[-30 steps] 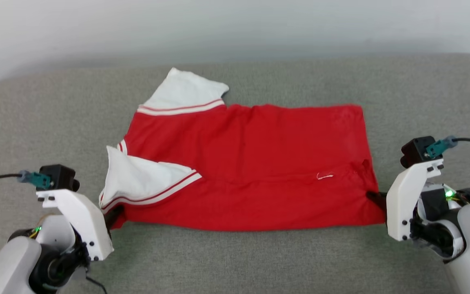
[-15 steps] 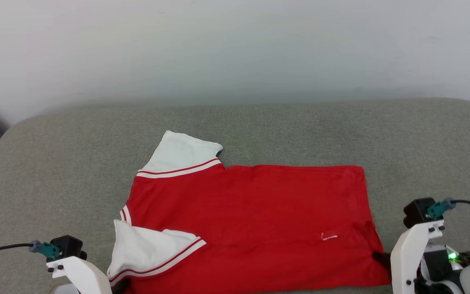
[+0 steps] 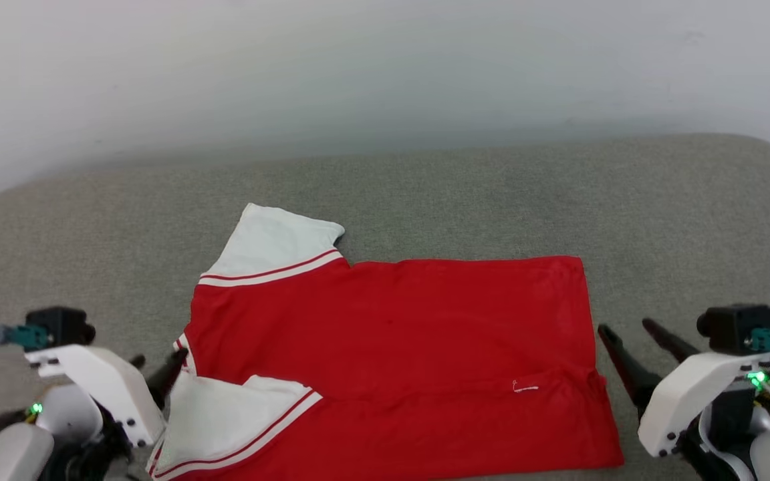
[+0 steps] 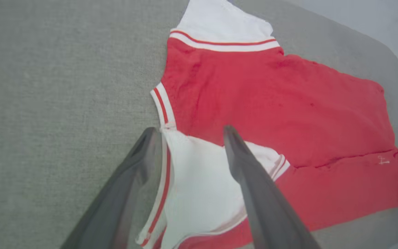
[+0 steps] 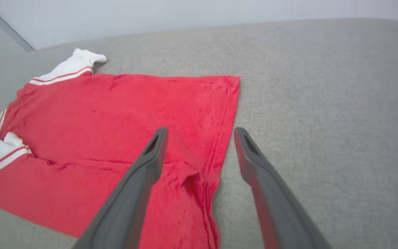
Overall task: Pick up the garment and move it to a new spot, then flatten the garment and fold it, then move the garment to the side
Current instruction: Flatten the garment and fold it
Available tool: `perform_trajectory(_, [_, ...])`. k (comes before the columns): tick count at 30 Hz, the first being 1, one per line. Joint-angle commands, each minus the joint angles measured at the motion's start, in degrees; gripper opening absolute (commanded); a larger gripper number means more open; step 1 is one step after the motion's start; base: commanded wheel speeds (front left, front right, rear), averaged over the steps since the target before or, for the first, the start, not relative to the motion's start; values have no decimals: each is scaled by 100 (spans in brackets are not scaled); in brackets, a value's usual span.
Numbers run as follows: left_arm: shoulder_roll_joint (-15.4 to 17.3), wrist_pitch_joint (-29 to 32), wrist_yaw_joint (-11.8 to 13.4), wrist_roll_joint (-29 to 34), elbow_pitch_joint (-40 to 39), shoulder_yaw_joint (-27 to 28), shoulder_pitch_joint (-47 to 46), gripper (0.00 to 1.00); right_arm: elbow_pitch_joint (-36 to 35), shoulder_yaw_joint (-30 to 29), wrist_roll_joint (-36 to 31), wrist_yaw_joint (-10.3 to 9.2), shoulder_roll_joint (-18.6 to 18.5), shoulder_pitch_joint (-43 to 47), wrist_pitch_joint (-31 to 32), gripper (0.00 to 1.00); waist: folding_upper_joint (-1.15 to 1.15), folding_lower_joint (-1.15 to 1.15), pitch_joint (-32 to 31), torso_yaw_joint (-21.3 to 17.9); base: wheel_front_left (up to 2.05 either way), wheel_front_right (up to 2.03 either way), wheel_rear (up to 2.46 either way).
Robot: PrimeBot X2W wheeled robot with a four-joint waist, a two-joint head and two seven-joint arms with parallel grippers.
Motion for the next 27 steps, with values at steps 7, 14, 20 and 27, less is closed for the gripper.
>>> perform_trajectory(7, [233,-553,320,775,-263,231,-1202,100,-705,-248,-637,-2,308,-628,-1262,100,0,0,985,-378,0,0,0])
perform_trajectory(14, [301,-311,186,978,52,198,-2472,100,-1225,-398,-863,-2,524,-1121,-1729,100,0,0,1965,-655,0,0,0])
perform_trajectory(20, [497,457,-83,804,446,150,-3381,100,-1373,-413,-914,-2,626,-1337,-1762,100,0,0,2443,-904,0,0,0])
perform_trajectory(27, [881,1984,-199,499,902,-23,-4218,100,-1315,-305,-826,-2,754,-1499,-1821,100,0,0,2891,-1313,0,0,0])
